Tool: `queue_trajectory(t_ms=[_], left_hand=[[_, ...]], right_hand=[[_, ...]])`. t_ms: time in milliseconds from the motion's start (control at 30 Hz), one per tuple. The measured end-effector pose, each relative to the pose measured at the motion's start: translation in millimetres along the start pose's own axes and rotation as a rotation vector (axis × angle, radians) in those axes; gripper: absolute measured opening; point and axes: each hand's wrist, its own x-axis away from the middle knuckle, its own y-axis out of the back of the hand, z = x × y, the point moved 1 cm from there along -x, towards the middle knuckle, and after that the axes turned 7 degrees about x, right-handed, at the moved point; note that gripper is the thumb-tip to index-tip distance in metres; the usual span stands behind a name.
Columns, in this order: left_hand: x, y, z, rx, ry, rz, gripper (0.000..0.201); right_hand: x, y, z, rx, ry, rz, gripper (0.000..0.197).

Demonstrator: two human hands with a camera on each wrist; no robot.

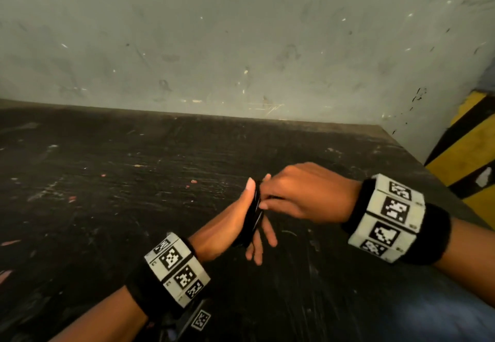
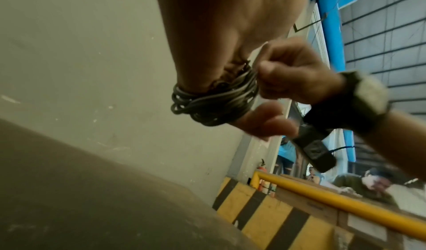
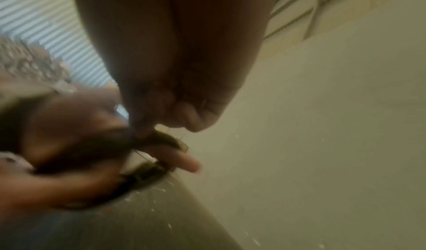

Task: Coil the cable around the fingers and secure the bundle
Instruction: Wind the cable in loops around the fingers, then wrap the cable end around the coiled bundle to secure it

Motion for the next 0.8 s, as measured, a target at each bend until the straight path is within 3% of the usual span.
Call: queue_trajectory(t_ms=[100, 233, 300, 466, 533, 700, 800], left_hand=[[9.8, -1.2, 4.7, 0.051, 0.027, 0.044, 0.110], [23.0, 0.6, 3.8, 0.194, -0.011, 0.072, 0.085], [28.8, 6.4, 3.8, 0.216, 0.012, 0.064, 0.085], [49.5, 26.7, 5.4, 0.250, 0.087, 0.087, 0.076], [54.8, 34.9, 5.0, 0.222, 0.114, 0.010, 0.074], [71.2, 61.2, 20.7, 0.135, 0.176, -0.356, 0.059], [89.4, 81.6, 41.7, 0.065, 0.190, -0.561, 0.052]], right_hand=[[-1.2, -6.4, -8.9, -0.068, -0.020, -0.056, 0.027], [-3.4, -29.1, -0.6, -0.137, -0.020, -0.262, 0.034], [-8.6, -44.1, 8.5, -0.181, 0.014, -0.273, 0.044], [-30.5, -73.5, 32.5, -0.424, 0.022, -0.330, 0.041], [-44.0, -83.4, 39.9, -0.451, -0.064, -0.366, 0.043], [-88.8, -114.3, 61.9, -0.364, -0.149, -0.526, 0.036], [-113.7, -138.4, 85.6, -0.408, -0.170, -0.522, 0.053]])
